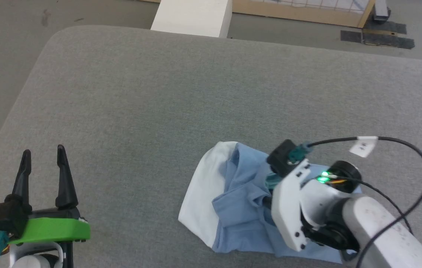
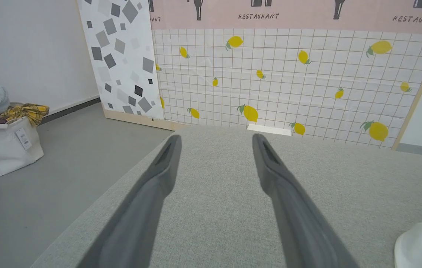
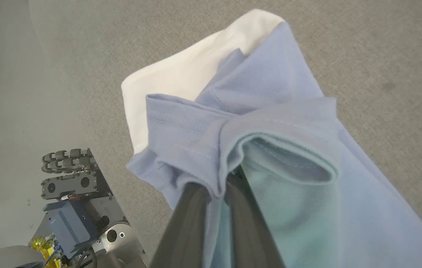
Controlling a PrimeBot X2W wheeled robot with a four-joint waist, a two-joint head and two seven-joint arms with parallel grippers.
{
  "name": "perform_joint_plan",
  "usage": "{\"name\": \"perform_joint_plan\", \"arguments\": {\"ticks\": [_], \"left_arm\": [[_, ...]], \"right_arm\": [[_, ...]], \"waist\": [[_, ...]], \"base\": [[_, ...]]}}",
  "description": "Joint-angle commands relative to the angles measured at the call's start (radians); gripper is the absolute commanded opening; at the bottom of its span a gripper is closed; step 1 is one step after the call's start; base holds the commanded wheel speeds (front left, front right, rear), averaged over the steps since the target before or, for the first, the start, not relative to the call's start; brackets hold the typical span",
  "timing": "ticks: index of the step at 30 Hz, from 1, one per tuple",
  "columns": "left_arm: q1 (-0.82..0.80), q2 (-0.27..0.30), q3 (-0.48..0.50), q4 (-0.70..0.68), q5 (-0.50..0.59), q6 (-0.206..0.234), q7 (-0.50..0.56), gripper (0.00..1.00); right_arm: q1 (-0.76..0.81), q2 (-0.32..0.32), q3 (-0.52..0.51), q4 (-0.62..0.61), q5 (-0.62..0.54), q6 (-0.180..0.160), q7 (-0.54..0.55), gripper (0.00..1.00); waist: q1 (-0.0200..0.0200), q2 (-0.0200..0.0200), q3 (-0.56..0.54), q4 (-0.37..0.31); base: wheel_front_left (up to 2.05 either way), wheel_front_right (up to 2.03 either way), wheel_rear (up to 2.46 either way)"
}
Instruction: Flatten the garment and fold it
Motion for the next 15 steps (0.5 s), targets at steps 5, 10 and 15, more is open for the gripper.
{"name": "perform_joint_plan", "arguments": {"ticks": [5, 10, 15], "left_arm": [[-0.008, -0.023, 0.002, 0.007, 0.012, -0.013, -0.005, 1.0], [-0.01, -0.032, 0.009, 0.016, 0.013, -0.023, -0.005, 1.0], [-0.015, -0.036, 0.014, 0.021, 0.02, -0.027, -0.005, 1.0]], "right_arm": [[-0.073, 0.046, 0.054, 0.114, -0.026, -0.002, -0.067, 0.0], [-0.109, 0.082, 0.108, 0.198, -0.039, -0.002, -0.132, 0.49], [-0.148, 0.148, 0.143, 0.215, 0.0, -0.002, -0.192, 1.0]], "waist": [[0.0, 0.0, 0.016, 0.024], [0.0, 0.0, 0.024, 0.026], [0.0, 0.0, 0.023, 0.008]], "base": [[0.0, 0.0, 0.0], [0.0, 0.0, 0.0], [0.0, 0.0, 0.0]]}}
